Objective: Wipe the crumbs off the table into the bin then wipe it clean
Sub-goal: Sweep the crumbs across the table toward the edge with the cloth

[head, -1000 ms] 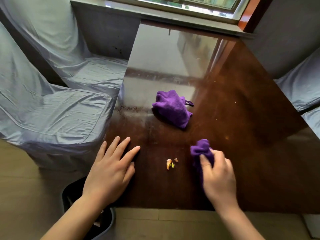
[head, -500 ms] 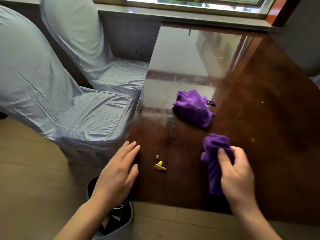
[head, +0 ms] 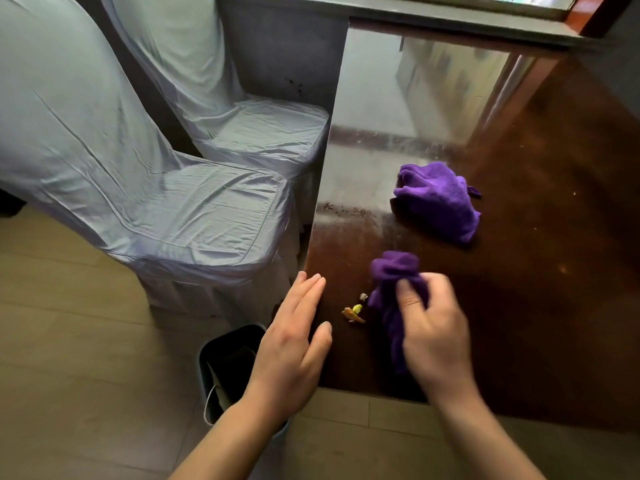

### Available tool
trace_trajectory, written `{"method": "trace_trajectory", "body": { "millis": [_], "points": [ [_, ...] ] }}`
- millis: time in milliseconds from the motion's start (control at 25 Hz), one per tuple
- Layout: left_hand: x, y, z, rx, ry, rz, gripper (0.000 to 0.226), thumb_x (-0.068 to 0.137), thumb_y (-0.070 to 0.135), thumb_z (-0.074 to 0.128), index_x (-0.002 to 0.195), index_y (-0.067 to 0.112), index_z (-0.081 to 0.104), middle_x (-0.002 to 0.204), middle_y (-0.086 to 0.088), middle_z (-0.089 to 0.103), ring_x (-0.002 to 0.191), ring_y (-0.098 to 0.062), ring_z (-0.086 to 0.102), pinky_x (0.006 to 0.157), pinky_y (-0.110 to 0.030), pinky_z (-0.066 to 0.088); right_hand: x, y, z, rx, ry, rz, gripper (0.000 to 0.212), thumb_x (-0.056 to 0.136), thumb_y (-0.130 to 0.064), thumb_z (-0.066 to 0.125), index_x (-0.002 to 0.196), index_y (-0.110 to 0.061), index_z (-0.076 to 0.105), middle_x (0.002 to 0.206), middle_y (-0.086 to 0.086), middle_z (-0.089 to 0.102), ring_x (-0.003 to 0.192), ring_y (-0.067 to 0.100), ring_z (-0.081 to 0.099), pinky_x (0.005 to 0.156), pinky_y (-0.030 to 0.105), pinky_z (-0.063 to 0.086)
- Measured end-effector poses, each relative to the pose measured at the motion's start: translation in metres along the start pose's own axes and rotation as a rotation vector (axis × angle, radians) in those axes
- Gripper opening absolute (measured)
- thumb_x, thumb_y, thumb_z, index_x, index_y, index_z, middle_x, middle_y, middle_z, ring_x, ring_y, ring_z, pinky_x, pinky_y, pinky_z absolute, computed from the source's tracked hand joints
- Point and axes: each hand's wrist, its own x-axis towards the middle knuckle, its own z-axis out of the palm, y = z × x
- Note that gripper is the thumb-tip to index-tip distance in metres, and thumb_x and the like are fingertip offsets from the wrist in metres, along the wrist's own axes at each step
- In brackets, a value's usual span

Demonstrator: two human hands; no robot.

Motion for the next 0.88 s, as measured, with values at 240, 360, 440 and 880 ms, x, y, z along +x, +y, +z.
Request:
{"method": "trace_trajectory", "body": {
  "millis": [240, 360, 440, 880],
  "points": [
    [-0.007, 0.004, 0.004, -0.265, 0.105, -0.113, 0.057, 0.089, 0.028, 0.044, 0.144, 0.014, 0.04, 0.152, 0.003, 0.038, 0.142, 0.001, 0.024, 0.118, -0.026, 0.022, 0.003, 0.005, -0.015, -0.144, 0.024, -0.017, 0.021, 0.094, -0.032, 0.057, 0.11, -0.02, 0.059, 0.094, -0.003, 0.059, 0.091, 0.025, 0.058, 0.073, 0.034, 0.041],
    [-0.009, -0.004, 0.003, -0.391, 0.172, -0.167, 0.059, 0.086, 0.037, 0.042, 0.141, 0.014, 0.045, 0.145, 0.003, 0.048, 0.137, -0.007, 0.038, 0.115, -0.036, 0.031, -0.001, -0.007, 0.008, -0.213, -0.125, -0.22, 0.023, 0.092, -0.029, 0.06, 0.112, -0.018, 0.062, 0.092, -0.007, 0.054, 0.089, 0.018, 0.052, 0.075, 0.032, 0.041],
    [-0.014, -0.012, 0.003, -0.484, 0.199, -0.183, 0.055, 0.087, 0.037, 0.043, 0.139, 0.017, 0.048, 0.141, 0.005, 0.052, 0.135, -0.014, 0.044, 0.113, -0.042, 0.035, -0.002, -0.006, 0.007, -0.182, -0.168, -0.238, 0.023, 0.094, -0.037, 0.055, 0.109, -0.021, 0.063, 0.091, -0.008, 0.056, 0.088, 0.016, 0.053, 0.071, 0.026, 0.04],
    [-0.072, -0.14, -0.007, 0.045, 0.105, -0.42, 0.052, 0.089, 0.036, 0.043, 0.139, 0.019, 0.048, 0.138, 0.011, 0.049, 0.13, -0.008, 0.044, 0.104, -0.024, 0.035, 0.004, -0.01, 0.032, -0.305, -0.143, -0.381, 0.033, 0.09, -0.038, 0.056, 0.111, -0.013, 0.06, 0.102, 0.004, 0.065, 0.084, 0.022, 0.049, 0.072, 0.038, 0.042]
  ]
}}
